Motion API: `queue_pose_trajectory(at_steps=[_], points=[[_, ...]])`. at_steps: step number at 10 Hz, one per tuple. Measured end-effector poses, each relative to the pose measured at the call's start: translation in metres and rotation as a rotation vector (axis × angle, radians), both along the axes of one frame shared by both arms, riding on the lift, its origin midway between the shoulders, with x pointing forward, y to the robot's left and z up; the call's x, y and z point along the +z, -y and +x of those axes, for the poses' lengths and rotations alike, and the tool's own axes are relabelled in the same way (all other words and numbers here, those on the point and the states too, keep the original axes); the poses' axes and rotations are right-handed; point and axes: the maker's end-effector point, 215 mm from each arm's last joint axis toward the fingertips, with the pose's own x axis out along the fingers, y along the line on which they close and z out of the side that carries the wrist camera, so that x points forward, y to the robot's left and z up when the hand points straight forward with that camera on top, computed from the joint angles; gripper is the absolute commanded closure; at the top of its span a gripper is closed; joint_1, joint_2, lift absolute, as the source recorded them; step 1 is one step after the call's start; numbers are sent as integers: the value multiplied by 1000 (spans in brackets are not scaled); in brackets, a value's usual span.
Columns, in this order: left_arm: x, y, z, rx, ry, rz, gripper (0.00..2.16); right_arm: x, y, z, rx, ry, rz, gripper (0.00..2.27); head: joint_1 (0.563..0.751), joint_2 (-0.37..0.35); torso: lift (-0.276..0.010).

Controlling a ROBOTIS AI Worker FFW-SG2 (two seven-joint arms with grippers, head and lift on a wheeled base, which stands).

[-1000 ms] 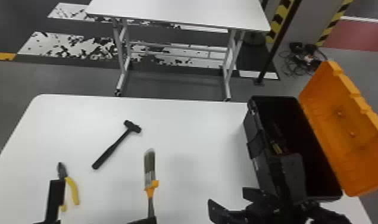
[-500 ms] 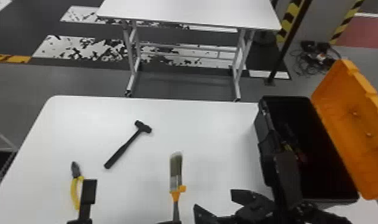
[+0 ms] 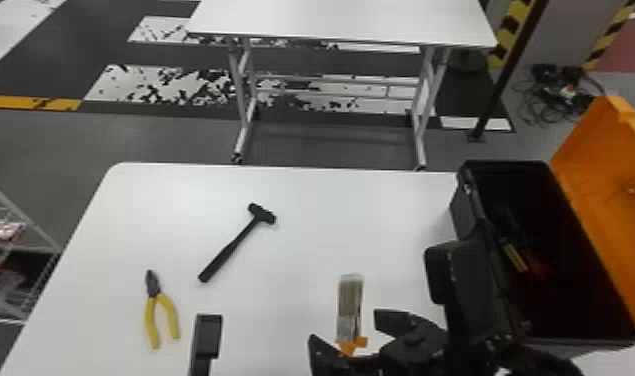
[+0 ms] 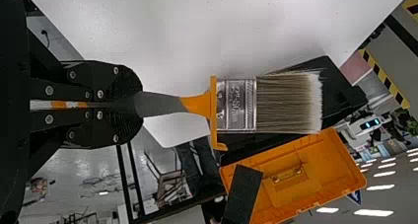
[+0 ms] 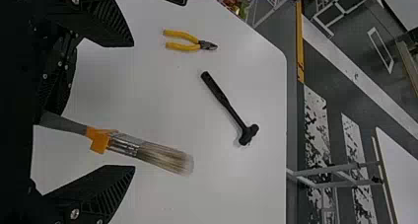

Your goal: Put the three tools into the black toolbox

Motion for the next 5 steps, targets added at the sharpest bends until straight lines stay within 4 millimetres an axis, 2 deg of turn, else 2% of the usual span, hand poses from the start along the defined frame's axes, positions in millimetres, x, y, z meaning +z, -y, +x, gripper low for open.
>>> queue_pose_trajectory(at_steps=[5], points=[[9,0,-6,3,43,10,1663,-18,-3,-10,20,-35,-23,120,695,9,-51]])
